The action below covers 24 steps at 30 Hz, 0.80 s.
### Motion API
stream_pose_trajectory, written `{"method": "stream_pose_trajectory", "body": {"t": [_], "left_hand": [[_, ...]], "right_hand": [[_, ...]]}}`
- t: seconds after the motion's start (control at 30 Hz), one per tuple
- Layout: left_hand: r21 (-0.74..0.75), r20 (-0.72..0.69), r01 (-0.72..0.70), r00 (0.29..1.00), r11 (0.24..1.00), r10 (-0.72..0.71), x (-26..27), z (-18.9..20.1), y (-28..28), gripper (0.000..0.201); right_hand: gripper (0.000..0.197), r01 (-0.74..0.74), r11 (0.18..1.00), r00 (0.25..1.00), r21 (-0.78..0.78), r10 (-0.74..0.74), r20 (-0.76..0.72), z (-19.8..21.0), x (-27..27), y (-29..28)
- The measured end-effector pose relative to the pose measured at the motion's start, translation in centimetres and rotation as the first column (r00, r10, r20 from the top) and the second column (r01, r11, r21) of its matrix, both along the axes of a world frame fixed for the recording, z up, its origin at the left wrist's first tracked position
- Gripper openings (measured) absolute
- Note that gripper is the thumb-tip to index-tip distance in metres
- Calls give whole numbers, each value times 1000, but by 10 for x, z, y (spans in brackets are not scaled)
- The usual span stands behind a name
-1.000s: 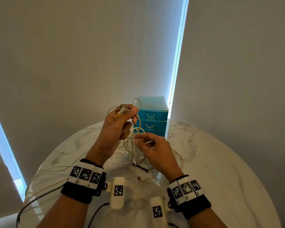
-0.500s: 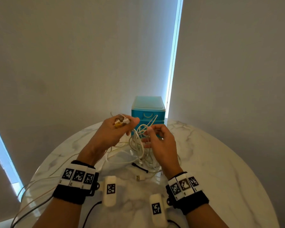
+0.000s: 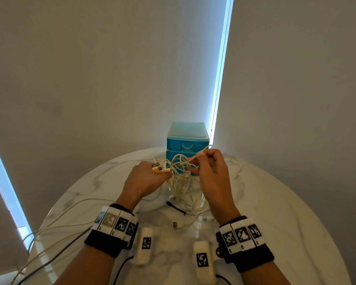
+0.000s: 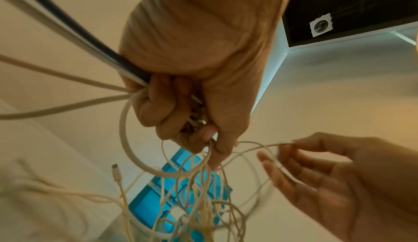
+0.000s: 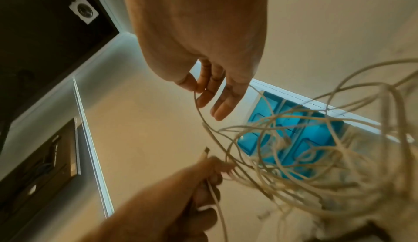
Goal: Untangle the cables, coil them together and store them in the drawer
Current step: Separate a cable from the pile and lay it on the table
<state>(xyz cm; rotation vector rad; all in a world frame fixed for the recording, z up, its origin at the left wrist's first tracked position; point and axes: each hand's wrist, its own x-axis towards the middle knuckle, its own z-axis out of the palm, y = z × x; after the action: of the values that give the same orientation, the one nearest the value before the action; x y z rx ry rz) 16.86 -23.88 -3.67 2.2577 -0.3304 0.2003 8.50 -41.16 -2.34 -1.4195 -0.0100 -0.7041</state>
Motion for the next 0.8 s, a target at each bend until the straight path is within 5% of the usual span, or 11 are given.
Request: {"method": "stream_pose_trajectory", "body": {"t": [0.13,0.23,0.43,0.53,0.63,0.8], "left_hand": [[-28,-20,-51,999,998,50,5,-5,6,48],[7,-7,-72,997,997,72,9,-10,12,39],[25,-32,-49,998,998,50,9,-1,18,27],[1,-97,-4,995,1000,4,7,12,25,22],[-91,-131,-25,991,996,13,-1,29,38,45],[-347,-39,-158,987,924,155,-12,63,66,71]], "right_hand": [[11,-81,977,993,198,62,97,17,-10,-11],[12,-3,946,988,323,-46,145,24,-14,-28],[14,77,928,979,364,-140,149,33,-18,-53],[19,71,971,995,229,-84,48,29,-12,-58],[19,70,996,989,-51,-76,-124,31,-8,-55],[16,244,914,941,-324,-304,-150,50,0,-65]]}}
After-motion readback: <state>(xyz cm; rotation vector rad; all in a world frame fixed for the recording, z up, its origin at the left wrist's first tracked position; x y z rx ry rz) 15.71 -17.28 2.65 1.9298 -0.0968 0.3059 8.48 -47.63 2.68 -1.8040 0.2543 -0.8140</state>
